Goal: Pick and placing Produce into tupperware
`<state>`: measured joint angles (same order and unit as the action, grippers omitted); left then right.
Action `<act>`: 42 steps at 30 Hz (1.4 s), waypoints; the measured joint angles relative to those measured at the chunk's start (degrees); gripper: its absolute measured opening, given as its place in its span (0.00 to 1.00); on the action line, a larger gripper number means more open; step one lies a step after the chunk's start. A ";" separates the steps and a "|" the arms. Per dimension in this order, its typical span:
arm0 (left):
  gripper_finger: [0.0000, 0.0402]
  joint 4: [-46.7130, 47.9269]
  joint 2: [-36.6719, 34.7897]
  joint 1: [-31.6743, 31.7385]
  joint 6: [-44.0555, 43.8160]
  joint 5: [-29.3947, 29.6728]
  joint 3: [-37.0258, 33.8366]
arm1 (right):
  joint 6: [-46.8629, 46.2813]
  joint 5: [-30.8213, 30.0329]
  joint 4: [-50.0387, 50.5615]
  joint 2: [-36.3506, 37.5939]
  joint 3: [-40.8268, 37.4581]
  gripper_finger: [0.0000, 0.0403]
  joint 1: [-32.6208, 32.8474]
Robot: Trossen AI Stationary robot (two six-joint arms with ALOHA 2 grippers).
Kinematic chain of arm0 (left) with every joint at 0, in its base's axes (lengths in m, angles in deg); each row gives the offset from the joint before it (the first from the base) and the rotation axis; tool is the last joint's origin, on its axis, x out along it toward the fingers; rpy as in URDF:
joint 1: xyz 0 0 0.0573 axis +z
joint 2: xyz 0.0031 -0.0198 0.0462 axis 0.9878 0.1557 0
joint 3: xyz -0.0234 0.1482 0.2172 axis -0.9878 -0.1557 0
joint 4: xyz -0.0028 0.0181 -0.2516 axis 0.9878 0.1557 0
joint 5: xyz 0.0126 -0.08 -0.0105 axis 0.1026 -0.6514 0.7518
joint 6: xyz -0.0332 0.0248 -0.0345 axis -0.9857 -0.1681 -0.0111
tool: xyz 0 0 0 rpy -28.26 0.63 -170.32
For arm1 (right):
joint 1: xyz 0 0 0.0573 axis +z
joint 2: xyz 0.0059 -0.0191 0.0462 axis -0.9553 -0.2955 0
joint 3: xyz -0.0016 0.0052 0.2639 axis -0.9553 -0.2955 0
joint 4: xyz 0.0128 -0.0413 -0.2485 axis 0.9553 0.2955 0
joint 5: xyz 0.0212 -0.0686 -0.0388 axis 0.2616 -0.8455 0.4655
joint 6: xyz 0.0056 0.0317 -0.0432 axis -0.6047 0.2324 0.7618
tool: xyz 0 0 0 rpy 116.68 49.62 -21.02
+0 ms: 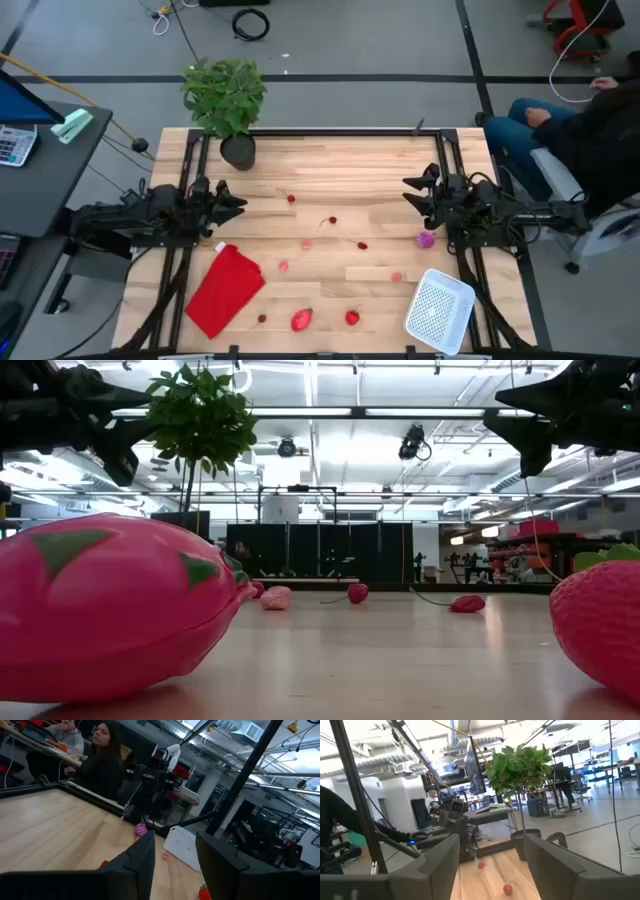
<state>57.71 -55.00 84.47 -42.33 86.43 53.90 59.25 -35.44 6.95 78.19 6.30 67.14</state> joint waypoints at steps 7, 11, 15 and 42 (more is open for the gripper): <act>0.36 0.00 0.00 0.00 0.00 0.00 0.00 | 0.00 -0.01 0.00 0.00 0.00 0.57 0.00; 0.35 0.00 0.00 0.00 0.00 0.00 0.00 | 0.00 -0.02 0.00 0.00 0.00 0.57 0.00; 0.36 0.02 0.00 0.00 0.01 0.00 0.00 | 0.00 -0.02 0.00 0.00 0.00 0.57 0.00; 0.38 -0.04 0.00 -0.02 0.11 0.02 0.00 | 0.00 0.00 0.00 0.00 -0.01 0.57 0.00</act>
<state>57.67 -55.00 84.44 -42.22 86.45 53.90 59.25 -35.44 6.95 78.19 6.29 67.14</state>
